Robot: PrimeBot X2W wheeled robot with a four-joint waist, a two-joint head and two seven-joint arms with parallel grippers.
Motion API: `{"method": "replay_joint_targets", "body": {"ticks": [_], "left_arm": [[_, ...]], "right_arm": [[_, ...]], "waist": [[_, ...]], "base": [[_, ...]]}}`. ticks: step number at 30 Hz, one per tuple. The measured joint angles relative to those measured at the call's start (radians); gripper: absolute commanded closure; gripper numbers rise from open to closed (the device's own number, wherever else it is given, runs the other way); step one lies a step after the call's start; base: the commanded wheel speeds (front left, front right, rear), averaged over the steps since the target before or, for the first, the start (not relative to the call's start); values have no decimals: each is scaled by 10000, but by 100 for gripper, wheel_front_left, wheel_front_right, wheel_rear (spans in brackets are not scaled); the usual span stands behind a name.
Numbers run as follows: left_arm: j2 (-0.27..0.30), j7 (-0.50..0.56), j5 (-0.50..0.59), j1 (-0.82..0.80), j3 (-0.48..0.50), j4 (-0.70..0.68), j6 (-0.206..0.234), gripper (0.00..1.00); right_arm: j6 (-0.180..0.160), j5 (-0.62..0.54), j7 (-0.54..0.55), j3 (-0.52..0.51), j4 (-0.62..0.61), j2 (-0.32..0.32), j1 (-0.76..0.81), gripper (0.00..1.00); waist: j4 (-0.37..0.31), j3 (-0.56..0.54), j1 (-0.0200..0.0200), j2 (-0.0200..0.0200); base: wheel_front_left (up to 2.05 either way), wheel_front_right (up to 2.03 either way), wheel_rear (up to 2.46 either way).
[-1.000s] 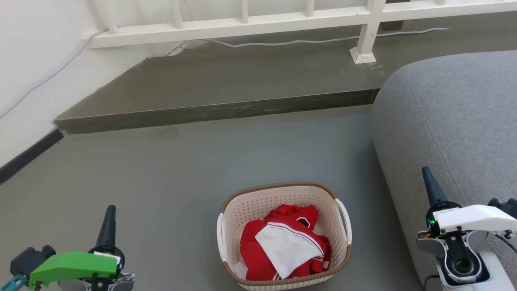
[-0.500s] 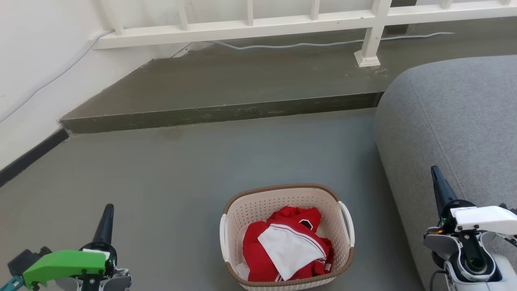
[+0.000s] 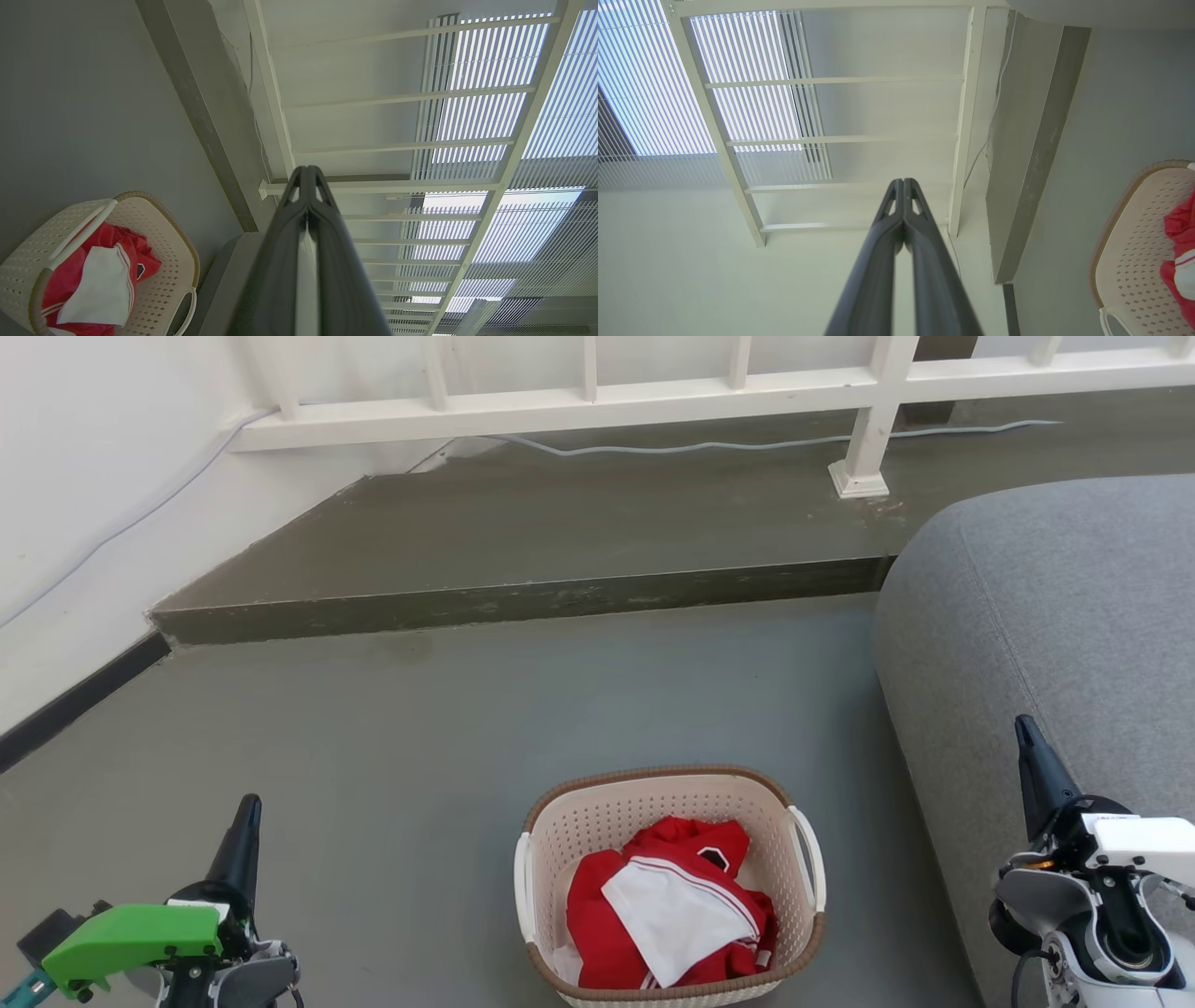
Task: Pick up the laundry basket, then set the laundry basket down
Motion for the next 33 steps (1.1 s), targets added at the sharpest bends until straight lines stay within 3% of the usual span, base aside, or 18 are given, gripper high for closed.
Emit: {"method": "replay_joint_targets", "body": {"ticks": [33], "left_arm": [[10, 54, -324, -50, 38, 140, -2, 100]], "right_arm": [[2, 309, 65, -84, -21, 0, -29, 100]], "waist": [[18, -12, 0, 0]], "base": [[0, 0, 0]]}}
